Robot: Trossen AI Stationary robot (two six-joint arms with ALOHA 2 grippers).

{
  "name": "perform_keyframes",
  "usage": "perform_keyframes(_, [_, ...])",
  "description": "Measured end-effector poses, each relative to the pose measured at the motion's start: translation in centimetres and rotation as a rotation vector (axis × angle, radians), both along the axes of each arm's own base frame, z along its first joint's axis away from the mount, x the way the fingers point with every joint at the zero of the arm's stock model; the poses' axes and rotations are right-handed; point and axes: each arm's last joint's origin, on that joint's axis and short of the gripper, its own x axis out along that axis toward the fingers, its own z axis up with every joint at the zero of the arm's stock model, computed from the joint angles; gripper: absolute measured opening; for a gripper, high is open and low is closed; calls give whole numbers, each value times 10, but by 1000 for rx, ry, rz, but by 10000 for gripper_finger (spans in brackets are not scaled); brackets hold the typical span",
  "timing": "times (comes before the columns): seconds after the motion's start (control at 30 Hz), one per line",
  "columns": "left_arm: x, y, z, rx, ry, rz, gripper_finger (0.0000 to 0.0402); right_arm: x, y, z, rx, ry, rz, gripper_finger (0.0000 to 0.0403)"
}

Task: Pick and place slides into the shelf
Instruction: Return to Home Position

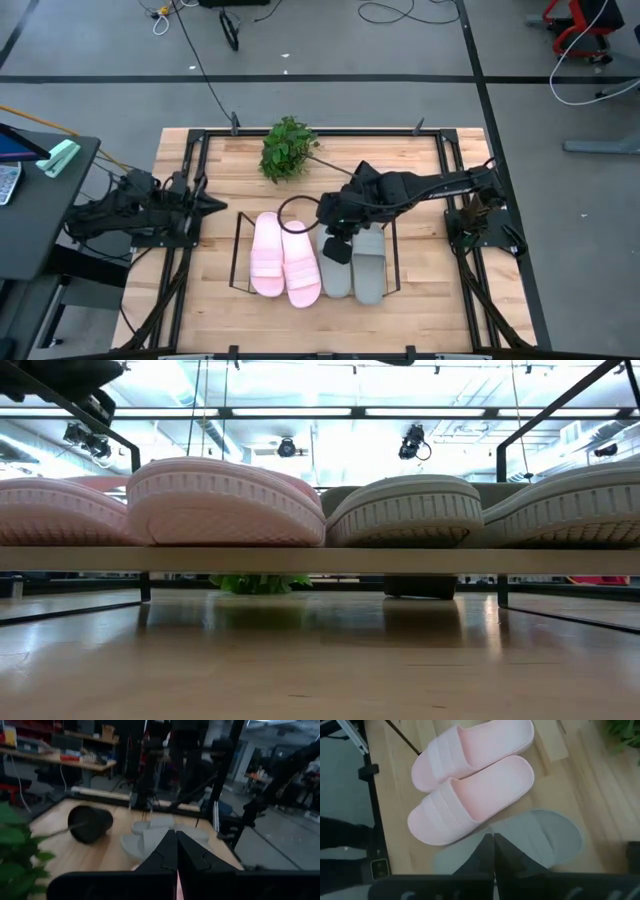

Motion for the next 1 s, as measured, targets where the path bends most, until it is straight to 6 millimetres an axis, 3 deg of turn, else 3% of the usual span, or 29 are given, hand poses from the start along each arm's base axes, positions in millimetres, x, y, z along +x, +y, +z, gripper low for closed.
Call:
perform_keyframes(0.27, [14,0,-13,-44,-100,-34,1,-2,13,0,11,-15,-75,0])
perform_keyframes(0.57, [24,0,-34,-70,-61,-60,1,-7,33,0,22,-27,-134,0])
perform_keyframes(1.0, [33,-1,-54,-148,-97,-3,0,-8,39,0,36,-29,-168,0])
